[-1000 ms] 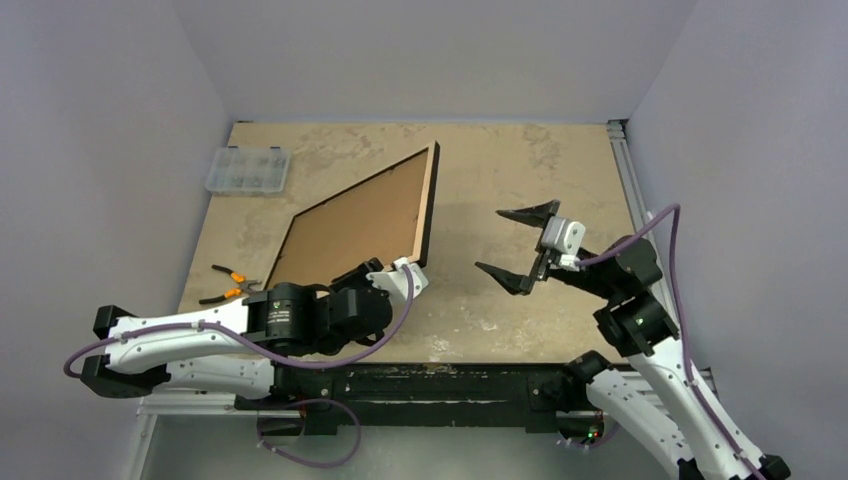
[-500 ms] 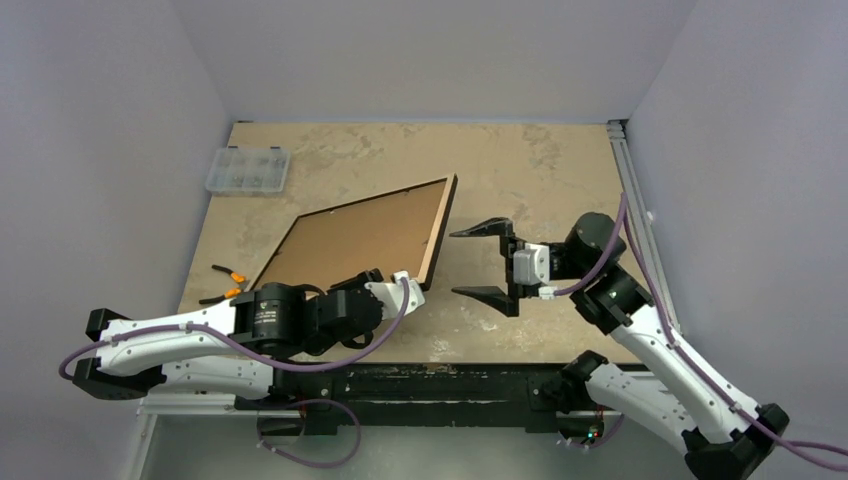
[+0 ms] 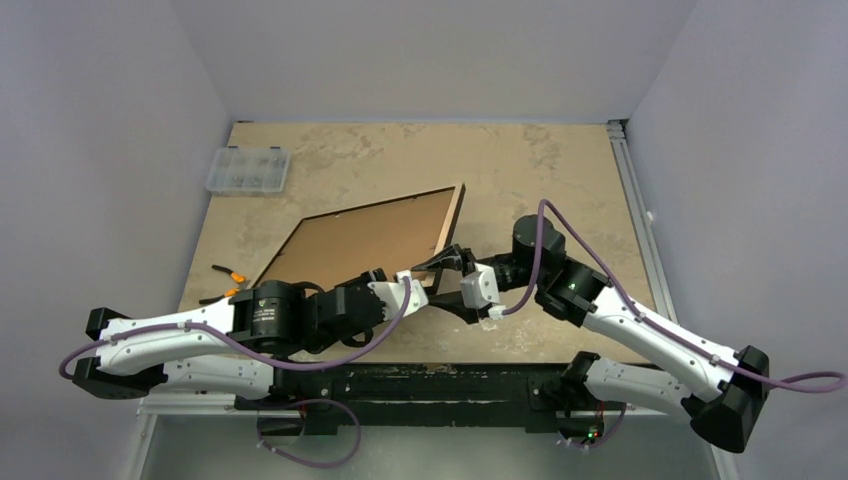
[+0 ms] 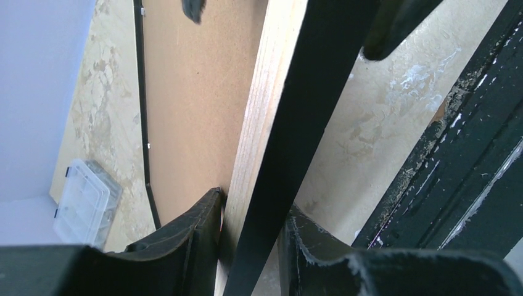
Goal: Put the photo into the frame
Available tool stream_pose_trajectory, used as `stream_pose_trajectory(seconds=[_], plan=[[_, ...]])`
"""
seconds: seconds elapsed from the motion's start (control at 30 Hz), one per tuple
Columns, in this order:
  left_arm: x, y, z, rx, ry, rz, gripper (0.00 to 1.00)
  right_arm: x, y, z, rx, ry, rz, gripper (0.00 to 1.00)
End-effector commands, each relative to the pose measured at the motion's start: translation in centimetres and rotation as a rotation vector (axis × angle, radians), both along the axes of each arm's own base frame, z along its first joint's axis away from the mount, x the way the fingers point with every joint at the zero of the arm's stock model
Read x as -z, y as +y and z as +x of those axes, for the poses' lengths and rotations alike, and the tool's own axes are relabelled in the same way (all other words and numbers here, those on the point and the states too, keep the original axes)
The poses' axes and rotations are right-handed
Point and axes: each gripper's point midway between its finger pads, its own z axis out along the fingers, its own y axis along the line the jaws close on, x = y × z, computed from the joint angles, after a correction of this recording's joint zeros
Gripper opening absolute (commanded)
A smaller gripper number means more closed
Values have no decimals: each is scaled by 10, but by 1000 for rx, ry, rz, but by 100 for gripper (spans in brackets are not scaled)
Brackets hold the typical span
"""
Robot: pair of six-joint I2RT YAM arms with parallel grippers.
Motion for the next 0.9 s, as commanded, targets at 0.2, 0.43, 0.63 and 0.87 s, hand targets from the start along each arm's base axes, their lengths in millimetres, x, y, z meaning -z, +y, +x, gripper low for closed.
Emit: stream_pose_trajectory(seconds=[0.2,0.43,0.63,0.87], plan=[[-42,-49,-29,53,172,-359,0,-17,8,14,64,-80,37,22],[-47,-39,-17,-47,139,-376,43,-20,7,18,100,-53,31,0],[-60,-28,-4,-135,87,-403,100,-20,0,19,151,8,37,0],[-97,-22,2,-147,40,-545,100,-32,-18,23,292,165,87,0]])
